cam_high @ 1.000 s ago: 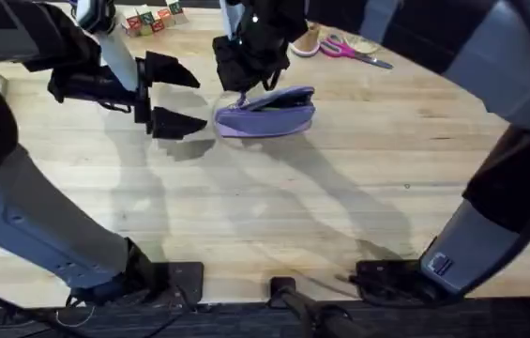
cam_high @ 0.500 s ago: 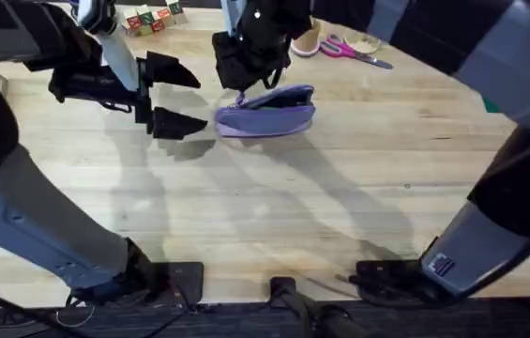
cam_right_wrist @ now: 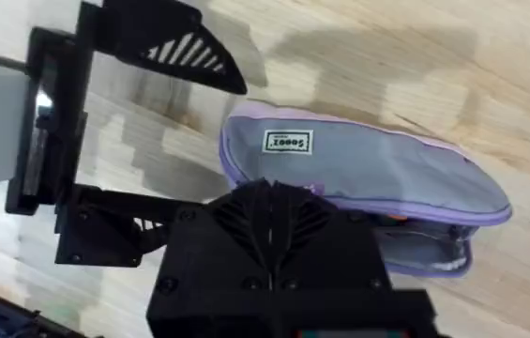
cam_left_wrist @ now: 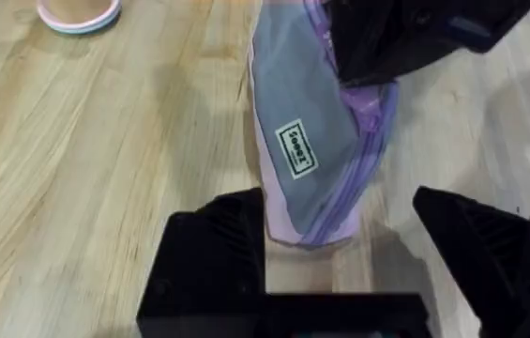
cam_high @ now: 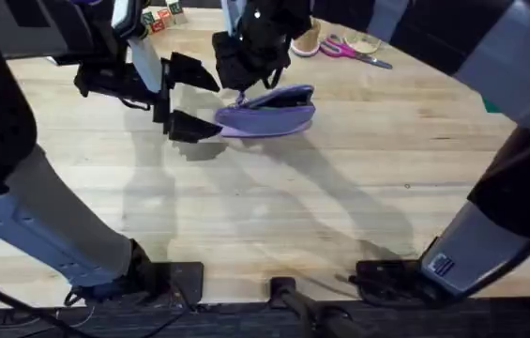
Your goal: Unzip the bag, pick up the pens from the table one at a time and place them inside, then zip the bag closed.
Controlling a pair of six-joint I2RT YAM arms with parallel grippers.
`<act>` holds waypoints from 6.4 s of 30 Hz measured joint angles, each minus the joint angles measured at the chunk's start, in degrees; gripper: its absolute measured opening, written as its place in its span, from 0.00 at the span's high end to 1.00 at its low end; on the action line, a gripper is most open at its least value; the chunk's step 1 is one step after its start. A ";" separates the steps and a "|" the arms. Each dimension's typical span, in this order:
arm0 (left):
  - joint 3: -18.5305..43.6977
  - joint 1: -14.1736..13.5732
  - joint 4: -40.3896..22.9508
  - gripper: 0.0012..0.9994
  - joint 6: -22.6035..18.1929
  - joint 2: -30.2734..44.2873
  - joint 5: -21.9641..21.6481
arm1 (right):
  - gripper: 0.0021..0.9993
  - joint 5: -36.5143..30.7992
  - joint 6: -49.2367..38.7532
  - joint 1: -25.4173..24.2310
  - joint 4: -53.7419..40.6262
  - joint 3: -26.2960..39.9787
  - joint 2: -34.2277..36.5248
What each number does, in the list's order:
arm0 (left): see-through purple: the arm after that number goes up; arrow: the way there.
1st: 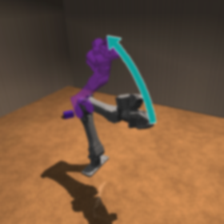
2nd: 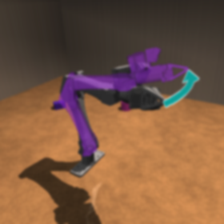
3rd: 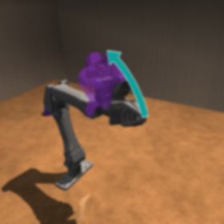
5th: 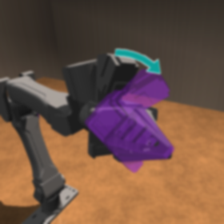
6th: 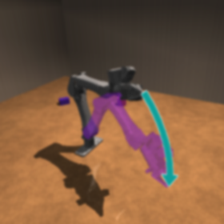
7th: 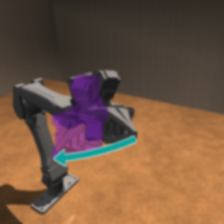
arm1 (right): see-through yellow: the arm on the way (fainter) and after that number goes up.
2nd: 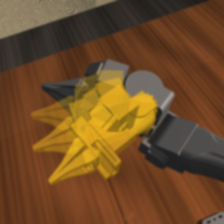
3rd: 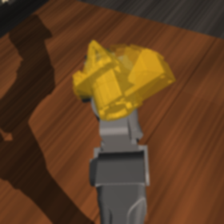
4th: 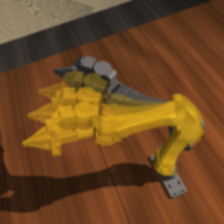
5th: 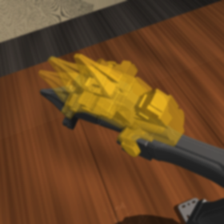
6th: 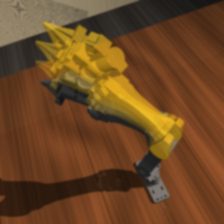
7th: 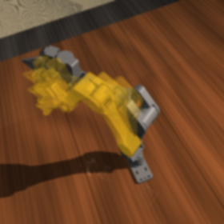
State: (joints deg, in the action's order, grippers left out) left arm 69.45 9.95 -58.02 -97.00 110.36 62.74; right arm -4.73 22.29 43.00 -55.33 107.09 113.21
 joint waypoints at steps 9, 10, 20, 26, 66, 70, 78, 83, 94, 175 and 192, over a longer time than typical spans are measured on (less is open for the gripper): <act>0.00 -2.93 2.80 0.41 0.90 0.00 -2.48 | 0.97 0.00 0.00 0.00 0.00 0.00 0.00; 0.00 -3.31 3.11 0.51 0.93 0.00 -2.60 | 0.97 0.00 -0.01 0.00 0.00 0.00 0.00; 0.00 -5.00 4.24 0.96 0.99 0.01 -3.16 | 0.97 0.00 0.01 0.00 -0.02 0.00 0.00; 0.00 -5.00 4.24 0.96 0.98 0.01 -3.19 | 0.97 0.00 -0.02 -0.51 -1.28 0.02 0.00; 0.00 -5.00 4.26 0.96 0.99 -0.01 -3.19 | 0.00 16.01 2.19 -10.27 -11.50 0.44 0.00; 0.00 -5.00 4.26 0.96 0.99 0.01 -3.21 | 0.00 17.53 5.15 -10.29 -11.52 0.44 0.00; 0.00 -5.00 4.25 0.96 0.99 0.01 -3.21 | 0.00 19.19 12.86 -10.29 -10.09 0.46 0.00; 0.00 -5.00 4.26 0.96 0.97 0.01 -3.21 | 0.00 18.77 12.28 -9.95 -7.90 0.46 0.00; 0.00 -5.00 4.26 0.96 0.99 0.01 -3.21 | 0.00 14.99 10.68 -8.52 -7.04 0.46 0.00; 0.00 -5.41 4.19 0.96 1.47 0.00 -2.38 | 0.97 18.52 13.24 -7.49 -2.10 -3.02 2.82; 0.00 -7.77 4.74 0.96 2.54 0.01 3.33 | 0.97 27.99 9.16 -17.43 -6.51 -3.02 2.25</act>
State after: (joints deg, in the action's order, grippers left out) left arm 69.45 2.18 -53.28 -94.46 110.37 66.07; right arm 23.25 31.46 25.58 -61.84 104.07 115.46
